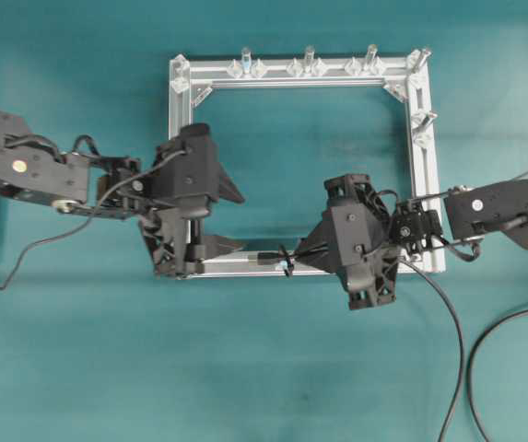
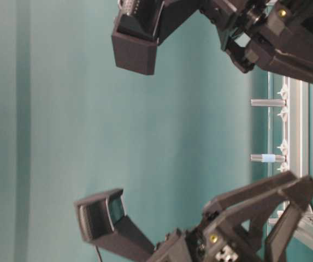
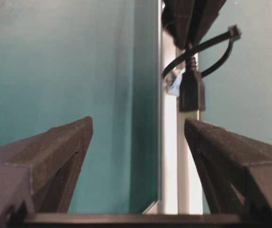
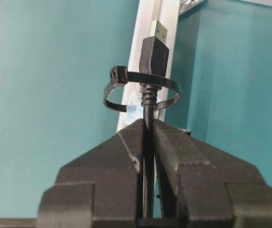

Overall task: Insert the wire through the string loop located in the center.
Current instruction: 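Open the left gripper and move it to the connector past the loop, then grasp the USB connector with the left gripper and release with the right, then pull the cable leftward through the loop with the left gripper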

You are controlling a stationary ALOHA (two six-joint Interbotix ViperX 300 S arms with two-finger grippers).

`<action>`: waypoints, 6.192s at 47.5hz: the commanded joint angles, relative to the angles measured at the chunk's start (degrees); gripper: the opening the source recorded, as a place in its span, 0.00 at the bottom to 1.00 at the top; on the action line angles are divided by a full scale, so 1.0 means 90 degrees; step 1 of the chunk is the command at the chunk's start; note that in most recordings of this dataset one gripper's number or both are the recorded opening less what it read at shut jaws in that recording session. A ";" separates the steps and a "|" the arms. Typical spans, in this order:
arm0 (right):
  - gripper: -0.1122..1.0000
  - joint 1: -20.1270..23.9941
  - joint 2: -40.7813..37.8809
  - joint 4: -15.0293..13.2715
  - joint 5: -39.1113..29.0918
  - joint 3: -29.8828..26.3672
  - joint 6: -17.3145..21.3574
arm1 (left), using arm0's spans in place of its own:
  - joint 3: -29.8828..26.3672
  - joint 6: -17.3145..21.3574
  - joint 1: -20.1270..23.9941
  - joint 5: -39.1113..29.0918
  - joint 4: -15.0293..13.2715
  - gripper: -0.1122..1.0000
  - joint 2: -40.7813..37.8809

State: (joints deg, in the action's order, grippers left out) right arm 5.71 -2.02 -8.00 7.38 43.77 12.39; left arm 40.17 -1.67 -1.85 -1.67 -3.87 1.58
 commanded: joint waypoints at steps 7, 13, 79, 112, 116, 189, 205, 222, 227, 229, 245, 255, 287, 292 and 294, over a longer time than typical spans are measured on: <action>0.17 -0.0010 0.0078 0.0000 0.0068 -0.0137 -0.0010 | -0.0410 -0.0049 -0.0205 -0.0010 0.0020 0.86 -0.0166; 0.17 -0.0010 0.0059 -0.0010 0.0068 -0.0137 -0.0010 | -0.0498 -0.0059 -0.0273 -0.0039 0.0020 0.86 -0.0264; 0.17 -0.0010 -0.0039 0.0000 0.0146 -0.0264 -0.0010 | -0.0869 -0.0059 -0.0586 -0.0244 0.0020 0.70 -0.1055; 0.17 -0.0010 -0.0029 0.0000 0.0146 -0.0264 -0.0010 | -0.0977 -0.0146 -0.0557 -0.0273 0.0020 0.25 -0.1016; 0.17 -0.0010 -0.0039 0.0000 0.0146 -0.0264 0.0010 | -0.0977 -0.0146 -0.0557 -0.0264 0.0020 0.25 -0.1016; 0.55 -0.0010 -0.0029 0.0000 -0.0391 -0.0400 0.0039 | -0.0947 -0.0137 -0.0547 -0.0293 0.0020 0.25 -0.0947; 0.55 -0.0010 -0.0029 0.0000 -0.0400 -0.0469 0.0039 | -0.0557 -0.0137 -0.0410 -0.0508 0.0020 0.25 -0.0566; 0.55 -0.0010 0.0039 0.0000 -0.0400 -0.0430 0.0039 | -0.0127 -0.0146 -0.0332 -0.0518 0.0020 0.25 -0.0264; 0.55 -0.0010 0.0059 0.0000 -0.0469 -0.0410 0.0039 | 0.0010 -0.0146 -0.0322 -0.0508 0.0020 0.25 -0.0205; 0.55 -0.0010 0.0068 0.0000 -0.0518 -0.0410 0.0039 | 0.0078 -0.0146 -0.0322 -0.0508 0.0020 0.25 -0.0166; 0.56 -0.0010 0.0078 0.0000 -0.0625 -0.0400 0.0039 | 0.0557 -0.0234 -0.0332 -0.0586 0.0020 0.25 0.0322; 0.55 -0.0010 0.0068 -0.0010 -0.0625 -0.0400 0.0039 | 0.0781 -0.0459 -0.0381 -0.0850 0.0020 0.25 0.0723; 0.55 -0.0010 0.0078 0.0000 -0.0625 -0.0381 0.0039 | 0.1553 -0.1094 -0.0732 -0.1562 0.0020 0.19 0.1660; 0.55 -0.0010 0.0078 -0.0010 -0.0625 -0.0391 0.0039 | 0.1592 -0.1113 -0.0791 -0.1543 0.0020 0.19 0.1660; 0.55 -0.0010 0.0078 -0.0010 -0.0625 -0.0391 0.0039 | 0.1592 -0.1113 -0.0811 -0.1514 0.0020 0.19 0.1650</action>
State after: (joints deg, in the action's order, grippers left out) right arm 5.54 -2.90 -8.00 1.58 40.78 12.74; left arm 54.93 -11.25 -8.53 -15.91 -3.78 15.64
